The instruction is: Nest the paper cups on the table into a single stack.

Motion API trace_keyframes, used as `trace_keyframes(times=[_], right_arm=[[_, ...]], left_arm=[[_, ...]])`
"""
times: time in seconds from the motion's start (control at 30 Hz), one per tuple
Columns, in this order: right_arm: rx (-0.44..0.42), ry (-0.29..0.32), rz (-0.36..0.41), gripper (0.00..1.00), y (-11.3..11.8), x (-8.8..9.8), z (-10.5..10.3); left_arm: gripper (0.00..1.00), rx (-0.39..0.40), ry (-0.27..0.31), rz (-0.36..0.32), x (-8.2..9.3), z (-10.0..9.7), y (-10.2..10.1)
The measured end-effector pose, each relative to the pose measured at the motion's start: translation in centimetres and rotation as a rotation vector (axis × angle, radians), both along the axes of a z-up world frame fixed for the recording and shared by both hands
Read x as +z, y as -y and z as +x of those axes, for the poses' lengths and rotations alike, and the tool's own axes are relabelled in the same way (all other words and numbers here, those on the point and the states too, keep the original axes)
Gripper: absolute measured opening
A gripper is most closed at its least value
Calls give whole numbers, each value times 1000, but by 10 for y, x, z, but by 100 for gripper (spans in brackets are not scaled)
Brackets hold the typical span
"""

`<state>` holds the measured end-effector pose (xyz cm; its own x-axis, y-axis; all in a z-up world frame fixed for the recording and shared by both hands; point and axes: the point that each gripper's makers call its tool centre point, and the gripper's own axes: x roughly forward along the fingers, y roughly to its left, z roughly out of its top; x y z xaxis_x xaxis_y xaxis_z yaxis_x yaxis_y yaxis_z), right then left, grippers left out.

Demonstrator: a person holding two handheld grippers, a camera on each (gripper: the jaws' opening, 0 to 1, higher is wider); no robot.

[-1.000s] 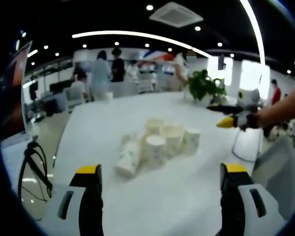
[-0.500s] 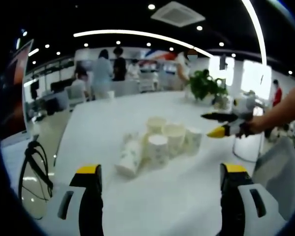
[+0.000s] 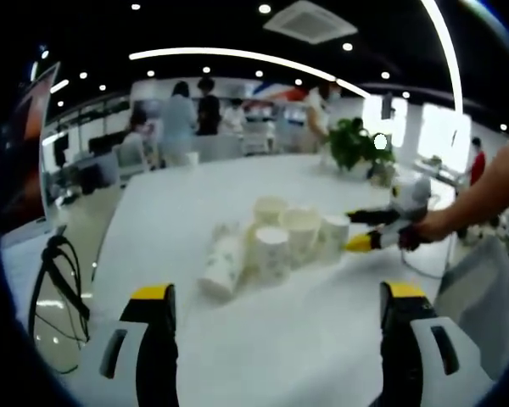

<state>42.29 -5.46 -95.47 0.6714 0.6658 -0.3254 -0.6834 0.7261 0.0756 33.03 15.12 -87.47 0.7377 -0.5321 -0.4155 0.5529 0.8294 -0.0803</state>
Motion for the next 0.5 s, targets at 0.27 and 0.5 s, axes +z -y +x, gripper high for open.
trace_keyframes(times=[0.27,0.5], right_arm=[[-10,-16,-19,61,-6,-13,8],[5,-27,-44,57,-10,-21,10]], left_arm=[[98,-8,-4,20,-1,2,-2],[98,-15,-1,28,1,4,-1]])
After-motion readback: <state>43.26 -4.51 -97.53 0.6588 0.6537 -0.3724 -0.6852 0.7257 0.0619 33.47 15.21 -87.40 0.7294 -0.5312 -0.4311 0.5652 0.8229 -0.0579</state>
